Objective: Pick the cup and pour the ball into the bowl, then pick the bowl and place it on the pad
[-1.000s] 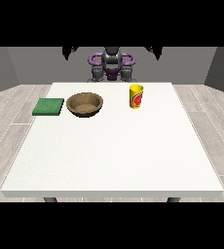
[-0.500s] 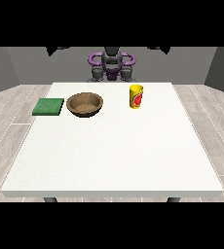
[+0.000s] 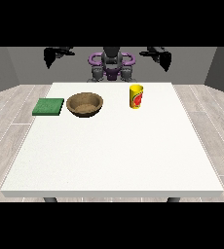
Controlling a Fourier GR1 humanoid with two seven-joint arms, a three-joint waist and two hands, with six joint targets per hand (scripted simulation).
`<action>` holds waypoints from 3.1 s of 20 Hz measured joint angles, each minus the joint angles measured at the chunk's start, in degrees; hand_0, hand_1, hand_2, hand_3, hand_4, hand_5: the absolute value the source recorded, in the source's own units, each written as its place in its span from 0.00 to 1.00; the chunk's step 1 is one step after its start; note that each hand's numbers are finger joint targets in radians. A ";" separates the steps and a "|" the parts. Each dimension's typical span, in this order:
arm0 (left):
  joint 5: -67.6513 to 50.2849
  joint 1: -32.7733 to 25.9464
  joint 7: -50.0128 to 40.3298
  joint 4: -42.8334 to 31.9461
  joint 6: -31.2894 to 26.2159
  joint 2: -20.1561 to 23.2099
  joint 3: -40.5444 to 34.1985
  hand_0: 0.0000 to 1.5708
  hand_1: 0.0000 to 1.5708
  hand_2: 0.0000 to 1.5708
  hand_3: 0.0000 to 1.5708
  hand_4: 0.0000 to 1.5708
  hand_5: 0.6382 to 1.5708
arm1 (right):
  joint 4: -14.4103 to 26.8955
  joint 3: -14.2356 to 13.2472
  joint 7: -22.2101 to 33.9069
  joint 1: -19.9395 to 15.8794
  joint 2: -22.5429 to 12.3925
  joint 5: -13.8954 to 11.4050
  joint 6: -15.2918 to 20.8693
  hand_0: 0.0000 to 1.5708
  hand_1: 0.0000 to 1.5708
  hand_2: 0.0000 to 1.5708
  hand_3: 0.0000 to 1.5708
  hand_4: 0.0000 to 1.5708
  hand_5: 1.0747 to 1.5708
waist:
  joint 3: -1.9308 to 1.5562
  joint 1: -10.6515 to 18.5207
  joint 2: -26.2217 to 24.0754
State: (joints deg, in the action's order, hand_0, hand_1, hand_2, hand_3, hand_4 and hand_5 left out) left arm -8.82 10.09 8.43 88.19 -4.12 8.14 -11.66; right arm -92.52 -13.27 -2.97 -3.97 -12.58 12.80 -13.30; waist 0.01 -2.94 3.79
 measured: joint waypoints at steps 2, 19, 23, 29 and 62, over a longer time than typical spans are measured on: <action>1.29 0.67 3.65 -3.32 0.50 -0.66 0.13 0.00 0.00 0.00 0.00 0.00 0.95 | 0.90 0.00 -1.43 -0.77 -0.06 -0.41 -0.39 0.00 0.00 0.00 0.00 0.00 1.00 | -0.01 -0.49 1.59; 7.22 10.31 31.80 -34.94 6.41 -4.79 -0.93 0.00 0.00 0.00 0.00 0.00 0.95 | 7.76 -1.33 -10.86 -3.93 -1.13 -1.25 -4.27 0.00 0.00 0.00 0.00 0.00 1.00 | 0.01 -4.05 9.27; 7.27 13.23 35.80 -41.51 7.43 -4.44 -1.90 0.00 0.00 0.00 0.00 0.00 0.95 | 9.79 -1.77 -12.57 -4.54 -1.74 -1.31 -5.37 0.00 0.00 0.00 0.00 0.00 1.00 | 0.02 -4.39 10.28; 6.84 17.71 40.14 -50.23 8.35 -3.44 -3.40 0.00 0.00 0.00 0.00 0.00 0.99 | 9.45 -0.58 -12.48 -5.01 -0.94 -2.50 -4.61 0.00 0.00 0.00 0.00 0.00 1.00 | 0.01 -5.18 10.99; 44.65 33.07 1.10 -51.29 32.10 10.01 16.87 0.95 0.95 1.00 1.00 0.96 0.67 | 26.10 -6.15 -11.96 -5.91 -7.30 -0.22 -9.89 0.00 0.00 0.00 0.00 0.00 1.00 | -0.09 -2.93 -3.09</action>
State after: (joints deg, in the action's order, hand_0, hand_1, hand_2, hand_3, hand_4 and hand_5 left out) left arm 35.83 43.16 9.53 36.90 27.98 18.15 5.21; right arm -66.42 -19.41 -14.93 -9.88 -19.88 12.58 -23.20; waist -0.08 -5.87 0.70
